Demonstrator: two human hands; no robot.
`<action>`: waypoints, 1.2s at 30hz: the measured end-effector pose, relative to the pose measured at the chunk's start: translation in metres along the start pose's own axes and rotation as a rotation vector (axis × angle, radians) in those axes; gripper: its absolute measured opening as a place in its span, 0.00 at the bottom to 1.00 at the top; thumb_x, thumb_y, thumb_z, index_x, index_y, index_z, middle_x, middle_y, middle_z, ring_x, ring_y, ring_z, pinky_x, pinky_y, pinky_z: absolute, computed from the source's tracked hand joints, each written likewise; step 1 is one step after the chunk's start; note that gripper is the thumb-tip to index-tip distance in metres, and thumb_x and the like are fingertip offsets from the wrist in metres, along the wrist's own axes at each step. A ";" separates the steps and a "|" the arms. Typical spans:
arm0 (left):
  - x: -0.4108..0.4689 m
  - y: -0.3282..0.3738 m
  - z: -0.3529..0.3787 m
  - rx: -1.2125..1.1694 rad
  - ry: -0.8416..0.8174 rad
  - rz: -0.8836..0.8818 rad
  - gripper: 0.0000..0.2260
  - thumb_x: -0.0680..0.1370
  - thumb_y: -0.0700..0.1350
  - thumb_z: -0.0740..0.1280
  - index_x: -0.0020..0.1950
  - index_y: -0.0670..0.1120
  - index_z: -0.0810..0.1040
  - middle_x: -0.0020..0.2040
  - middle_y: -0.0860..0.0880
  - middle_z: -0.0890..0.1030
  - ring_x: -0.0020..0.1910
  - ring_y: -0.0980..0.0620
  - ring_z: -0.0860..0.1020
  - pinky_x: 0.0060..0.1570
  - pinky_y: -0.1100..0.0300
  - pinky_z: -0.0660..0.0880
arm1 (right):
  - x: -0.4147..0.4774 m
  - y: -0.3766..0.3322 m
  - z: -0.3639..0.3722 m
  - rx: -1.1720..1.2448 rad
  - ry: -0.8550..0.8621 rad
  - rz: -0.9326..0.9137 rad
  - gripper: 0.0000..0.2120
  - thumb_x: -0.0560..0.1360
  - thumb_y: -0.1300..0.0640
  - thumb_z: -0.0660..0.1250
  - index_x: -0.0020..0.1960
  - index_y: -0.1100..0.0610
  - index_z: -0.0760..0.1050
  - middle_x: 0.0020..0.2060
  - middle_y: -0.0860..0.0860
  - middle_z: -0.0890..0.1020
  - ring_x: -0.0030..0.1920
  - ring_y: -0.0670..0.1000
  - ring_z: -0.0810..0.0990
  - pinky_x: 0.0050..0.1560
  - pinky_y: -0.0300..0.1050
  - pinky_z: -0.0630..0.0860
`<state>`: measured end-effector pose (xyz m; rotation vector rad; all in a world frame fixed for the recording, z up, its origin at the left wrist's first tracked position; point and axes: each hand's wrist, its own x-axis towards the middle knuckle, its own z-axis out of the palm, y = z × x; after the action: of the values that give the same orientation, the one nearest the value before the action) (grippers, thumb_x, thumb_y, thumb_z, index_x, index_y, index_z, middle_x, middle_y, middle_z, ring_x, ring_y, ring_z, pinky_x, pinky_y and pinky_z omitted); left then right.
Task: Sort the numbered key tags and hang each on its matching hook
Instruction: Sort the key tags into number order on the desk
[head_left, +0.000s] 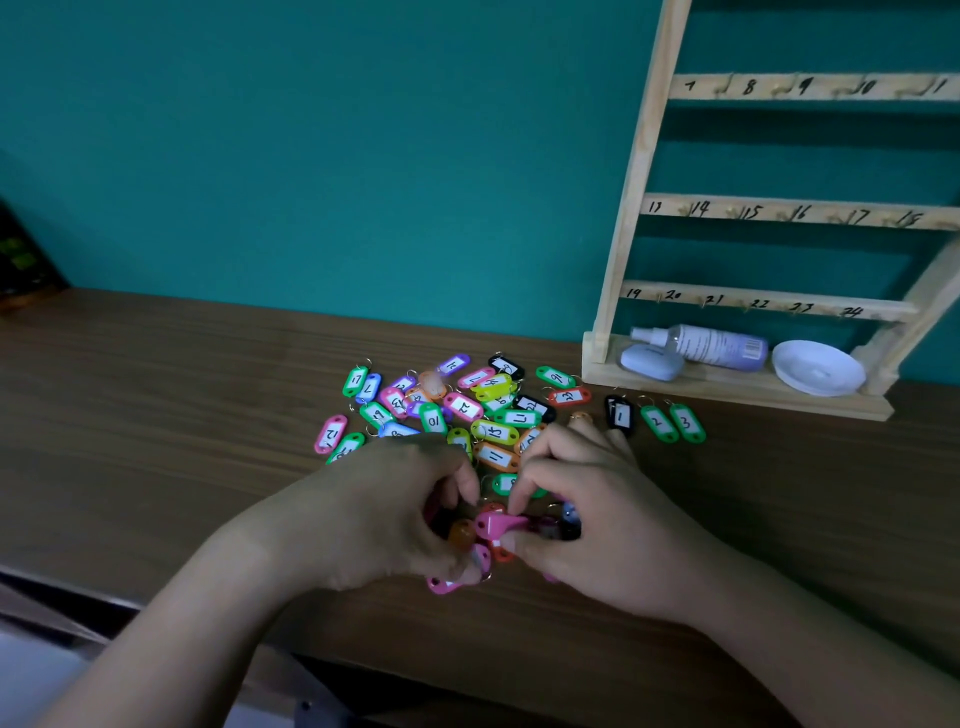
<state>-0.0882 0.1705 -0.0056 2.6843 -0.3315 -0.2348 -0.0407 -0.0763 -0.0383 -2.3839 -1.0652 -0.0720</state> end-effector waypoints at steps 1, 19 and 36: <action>0.001 0.000 0.001 0.010 -0.002 -0.006 0.26 0.59 0.73 0.76 0.53 0.67 0.77 0.52 0.68 0.78 0.49 0.65 0.78 0.40 0.64 0.75 | 0.000 0.000 0.000 0.014 0.001 0.009 0.11 0.74 0.37 0.75 0.49 0.42 0.81 0.52 0.34 0.72 0.61 0.40 0.68 0.65 0.46 0.64; 0.007 0.016 -0.013 0.116 -0.119 -0.070 0.08 0.78 0.53 0.76 0.55 0.55 0.82 0.50 0.56 0.84 0.51 0.57 0.82 0.54 0.61 0.78 | 0.002 0.005 -0.010 0.054 0.059 0.036 0.09 0.73 0.51 0.78 0.44 0.43 0.78 0.49 0.36 0.77 0.60 0.42 0.72 0.62 0.43 0.64; 0.006 -0.001 -0.006 -0.101 0.150 -0.085 0.07 0.77 0.55 0.77 0.43 0.55 0.82 0.38 0.58 0.84 0.40 0.60 0.82 0.37 0.68 0.74 | 0.001 0.005 -0.010 0.070 0.057 0.029 0.05 0.76 0.50 0.76 0.47 0.43 0.80 0.50 0.36 0.76 0.62 0.41 0.72 0.63 0.44 0.65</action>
<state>-0.0811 0.1724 -0.0019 2.6004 -0.1561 -0.0720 -0.0351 -0.0829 -0.0319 -2.3205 -0.9901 -0.0907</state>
